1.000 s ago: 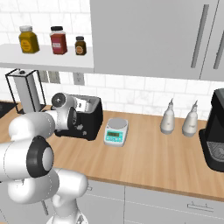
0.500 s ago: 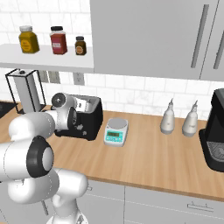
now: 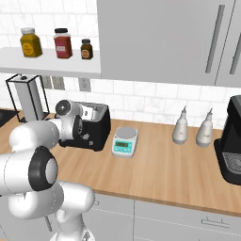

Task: Start the toaster. Once the lever pops up, take the bread to the plate on the dining counter.

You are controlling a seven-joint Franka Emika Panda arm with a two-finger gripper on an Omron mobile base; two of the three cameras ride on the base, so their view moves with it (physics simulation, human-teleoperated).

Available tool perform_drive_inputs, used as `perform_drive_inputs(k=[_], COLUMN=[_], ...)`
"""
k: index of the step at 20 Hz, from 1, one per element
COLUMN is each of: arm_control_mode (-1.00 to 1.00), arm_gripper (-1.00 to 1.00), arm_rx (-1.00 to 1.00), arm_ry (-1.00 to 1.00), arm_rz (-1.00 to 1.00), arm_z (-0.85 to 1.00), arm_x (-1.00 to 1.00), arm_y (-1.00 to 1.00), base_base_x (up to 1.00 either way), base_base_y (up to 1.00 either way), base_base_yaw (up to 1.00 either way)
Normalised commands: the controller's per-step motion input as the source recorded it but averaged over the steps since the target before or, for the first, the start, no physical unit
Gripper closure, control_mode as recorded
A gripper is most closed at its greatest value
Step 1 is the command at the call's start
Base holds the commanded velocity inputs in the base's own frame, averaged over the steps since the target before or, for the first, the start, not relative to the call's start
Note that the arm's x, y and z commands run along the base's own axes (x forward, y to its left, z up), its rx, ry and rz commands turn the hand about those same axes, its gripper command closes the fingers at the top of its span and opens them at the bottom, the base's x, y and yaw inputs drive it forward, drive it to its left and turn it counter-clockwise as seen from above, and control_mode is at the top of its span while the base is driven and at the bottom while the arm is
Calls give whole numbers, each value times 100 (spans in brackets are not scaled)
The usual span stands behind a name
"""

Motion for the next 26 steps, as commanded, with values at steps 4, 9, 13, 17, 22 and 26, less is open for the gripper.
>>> perform_drive_inputs(k=[4,9,13,17,22,26], arm_control_mode=[-100,-100,-100,-100,-100,-100], arm_gripper=[-100,-100,-100,-100,-100,-100], arm_rx=[0,0,0,0,0,0], arm_ry=[0,0,0,0,0,0], arm_rz=[0,0,0,0,0,0], arm_z=[0,0,0,0,0,0], arm_x=[0,0,0,0,0,0], arm_y=[0,0,0,0,0,0], base_base_x=[0,0,0,0,0,0], base_base_y=[0,0,0,0,0,0], base_base_yaw=[0,0,0,0,0,0])
